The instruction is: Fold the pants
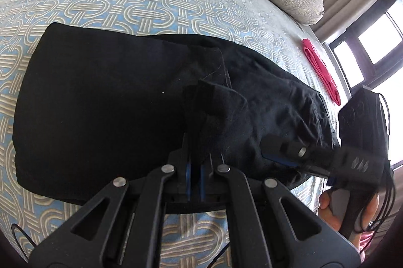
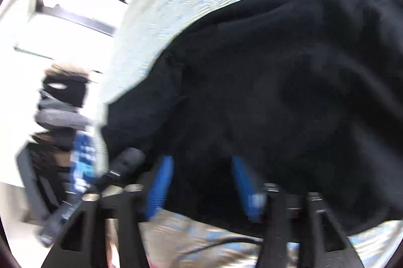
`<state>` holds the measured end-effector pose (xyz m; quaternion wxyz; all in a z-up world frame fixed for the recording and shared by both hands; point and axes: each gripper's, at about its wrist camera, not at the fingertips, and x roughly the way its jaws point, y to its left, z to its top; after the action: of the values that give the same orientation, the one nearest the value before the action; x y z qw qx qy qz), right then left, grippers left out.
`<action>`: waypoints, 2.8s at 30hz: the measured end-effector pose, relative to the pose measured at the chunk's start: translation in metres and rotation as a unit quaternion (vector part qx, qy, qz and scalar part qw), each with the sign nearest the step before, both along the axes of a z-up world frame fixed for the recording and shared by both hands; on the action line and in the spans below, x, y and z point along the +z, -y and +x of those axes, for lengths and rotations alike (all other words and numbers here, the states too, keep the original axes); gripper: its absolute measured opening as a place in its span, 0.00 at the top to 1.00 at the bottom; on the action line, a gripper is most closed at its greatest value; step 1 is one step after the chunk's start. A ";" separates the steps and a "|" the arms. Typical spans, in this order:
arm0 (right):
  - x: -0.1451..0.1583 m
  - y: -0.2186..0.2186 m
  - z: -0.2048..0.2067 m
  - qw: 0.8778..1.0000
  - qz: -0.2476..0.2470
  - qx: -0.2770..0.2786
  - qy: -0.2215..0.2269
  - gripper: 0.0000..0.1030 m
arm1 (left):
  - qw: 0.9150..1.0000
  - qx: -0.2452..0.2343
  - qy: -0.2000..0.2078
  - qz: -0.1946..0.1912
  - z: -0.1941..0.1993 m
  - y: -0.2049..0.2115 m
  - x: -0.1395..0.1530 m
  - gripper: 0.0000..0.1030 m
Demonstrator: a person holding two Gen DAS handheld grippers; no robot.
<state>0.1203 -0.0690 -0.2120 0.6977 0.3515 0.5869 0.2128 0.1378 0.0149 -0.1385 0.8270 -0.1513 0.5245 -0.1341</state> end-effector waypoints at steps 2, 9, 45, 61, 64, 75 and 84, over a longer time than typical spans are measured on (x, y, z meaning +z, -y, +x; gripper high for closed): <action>-0.004 -0.005 0.015 0.999 0.039 0.000 -0.023 0.30 | 1.000 -0.005 0.004 0.005 -0.003 0.002 0.000 0.94; -0.010 -0.038 0.060 0.994 0.046 0.022 -0.096 0.29 | 0.998 -0.059 -0.001 0.004 -0.021 0.010 -0.001 0.71; 0.010 -0.055 0.067 0.995 -0.061 0.071 -0.016 0.42 | 0.991 0.130 -0.040 0.003 -0.073 -0.183 -0.013 0.39; 0.022 -0.093 0.104 0.986 -0.129 0.103 0.039 0.89 | 0.999 0.018 0.012 0.042 -0.063 -0.142 -0.010 0.74; 0.048 -0.071 0.090 0.987 -0.134 0.068 0.057 0.89 | 0.999 0.011 0.032 0.024 -0.070 -0.145 -0.001 0.73; 0.010 -0.040 0.096 0.972 -0.232 0.044 -0.010 0.73 | 0.999 0.013 0.016 0.041 -0.073 -0.134 -0.007 0.50; 0.072 -0.118 0.119 0.952 -0.271 0.110 0.093 0.68 | 1.000 -0.001 0.024 0.014 -0.065 -0.132 -0.010 0.74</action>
<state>0.2396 0.0491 -0.1398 0.7905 0.0612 0.5898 0.1532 0.0728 0.1464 -0.1481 0.8412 -0.1356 0.5068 -0.1313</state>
